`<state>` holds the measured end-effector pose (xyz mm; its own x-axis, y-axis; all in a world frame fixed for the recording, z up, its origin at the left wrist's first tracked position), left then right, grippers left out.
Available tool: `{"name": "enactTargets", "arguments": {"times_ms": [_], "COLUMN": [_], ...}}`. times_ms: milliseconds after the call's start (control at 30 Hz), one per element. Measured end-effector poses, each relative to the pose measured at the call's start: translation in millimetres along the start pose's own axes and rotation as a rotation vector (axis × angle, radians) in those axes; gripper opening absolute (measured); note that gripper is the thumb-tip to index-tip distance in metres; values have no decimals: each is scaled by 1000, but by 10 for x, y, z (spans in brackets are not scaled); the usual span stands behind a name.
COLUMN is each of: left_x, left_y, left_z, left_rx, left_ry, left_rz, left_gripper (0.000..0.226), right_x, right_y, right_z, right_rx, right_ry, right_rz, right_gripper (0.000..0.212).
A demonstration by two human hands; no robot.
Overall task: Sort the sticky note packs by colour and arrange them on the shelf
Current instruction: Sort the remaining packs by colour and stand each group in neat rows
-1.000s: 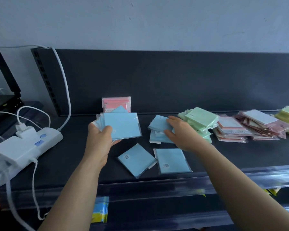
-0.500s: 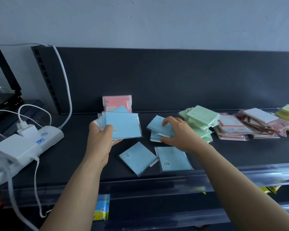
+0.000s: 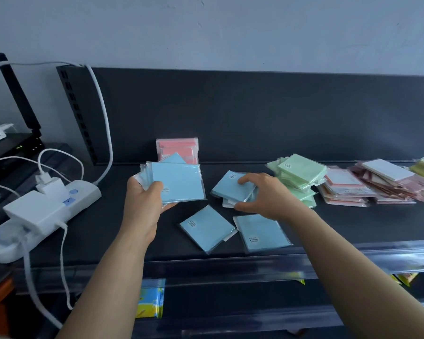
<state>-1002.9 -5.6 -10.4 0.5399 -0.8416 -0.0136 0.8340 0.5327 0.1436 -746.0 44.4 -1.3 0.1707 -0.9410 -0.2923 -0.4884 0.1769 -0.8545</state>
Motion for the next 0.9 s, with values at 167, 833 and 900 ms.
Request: {"name": "enactTargets", "arguments": {"times_ms": [167, 833, 900], "left_x": [-13, -40, -34], "left_y": [-85, -261, -184], "left_z": [26, 5, -40], "left_rx": [10, 75, 67], "left_ry": [11, 59, 52], "left_rz": [13, 168, 137], "left_gripper": [34, 33, 34], "right_x": [3, 128, 153], "right_y": [-98, 22, 212], "right_z": [-47, -28, -99], "right_rx": [116, 57, 116], "right_ry": [-8, -1, -56], "right_rz": [110, 19, -87], "right_gripper": [63, 32, 34]}}
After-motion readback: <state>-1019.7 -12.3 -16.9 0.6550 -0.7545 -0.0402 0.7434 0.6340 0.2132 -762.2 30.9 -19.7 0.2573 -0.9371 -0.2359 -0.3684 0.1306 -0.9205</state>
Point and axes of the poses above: each hand's wrist, its own x-axis away from the middle knuckle, its own y-axis out of the palm, z = x × y, the point moved 9 cm from there along -x, towards the middle knuckle, and after that the axes turned 10 degrees about z, right-handed, at the moved point
